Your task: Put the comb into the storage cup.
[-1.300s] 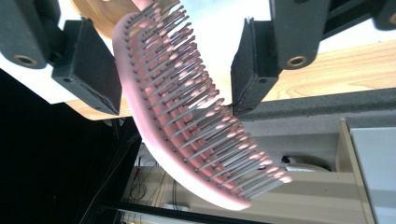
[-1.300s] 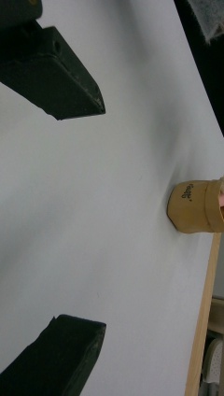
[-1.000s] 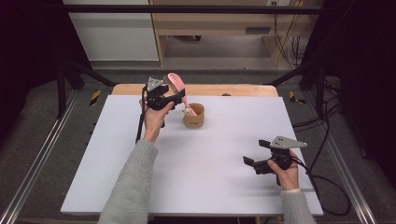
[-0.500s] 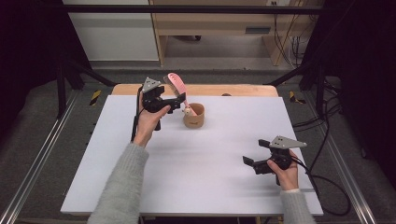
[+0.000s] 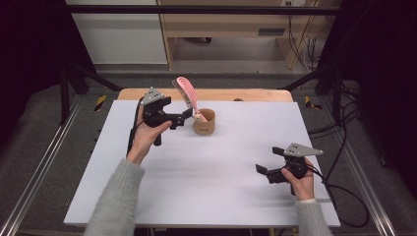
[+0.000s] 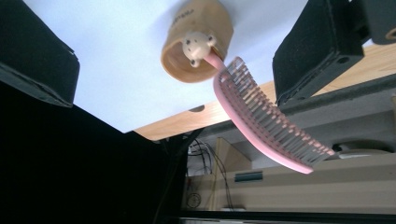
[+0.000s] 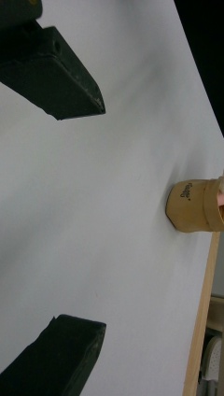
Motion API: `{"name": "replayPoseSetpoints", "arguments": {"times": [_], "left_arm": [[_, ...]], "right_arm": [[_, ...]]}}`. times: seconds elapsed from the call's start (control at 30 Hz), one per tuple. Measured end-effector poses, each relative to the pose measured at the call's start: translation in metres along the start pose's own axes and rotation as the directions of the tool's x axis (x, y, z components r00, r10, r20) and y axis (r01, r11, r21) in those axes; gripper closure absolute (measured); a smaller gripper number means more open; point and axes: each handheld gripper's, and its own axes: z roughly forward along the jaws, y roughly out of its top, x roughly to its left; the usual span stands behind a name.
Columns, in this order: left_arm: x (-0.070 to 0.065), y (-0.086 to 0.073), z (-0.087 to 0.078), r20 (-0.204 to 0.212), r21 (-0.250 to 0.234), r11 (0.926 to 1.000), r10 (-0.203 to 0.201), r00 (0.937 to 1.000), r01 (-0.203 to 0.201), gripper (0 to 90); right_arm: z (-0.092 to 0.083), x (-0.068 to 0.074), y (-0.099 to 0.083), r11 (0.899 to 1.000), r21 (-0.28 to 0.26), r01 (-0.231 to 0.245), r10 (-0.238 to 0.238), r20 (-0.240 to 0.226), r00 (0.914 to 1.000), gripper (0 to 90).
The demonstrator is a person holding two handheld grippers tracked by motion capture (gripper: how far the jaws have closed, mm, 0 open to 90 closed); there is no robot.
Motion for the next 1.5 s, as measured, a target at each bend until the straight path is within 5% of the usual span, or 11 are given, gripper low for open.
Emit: {"name": "replayPoseSetpoints", "arguments": {"times": [0.57, 1.5], "left_arm": [[-0.001, -0.046, -0.05, 0.029, -0.011, 0.9999, 0.007, 0.9996, -0.007, 0.5], [0.015, -0.131, -0.097, 0.033, 0.081, 0.9966, -0.014, 0.9994, 0.011, 0.7]], "right_arm": [[0.002, 0.0, -0.001, 1.0, 0.008, 0.001, -0.001, 0.004, 1.0, 0.4], [0.005, -0.001, -0.006, 1.0, 0.026, -0.01, 0.01, 0.007, 0.9999, 0.4]]}}
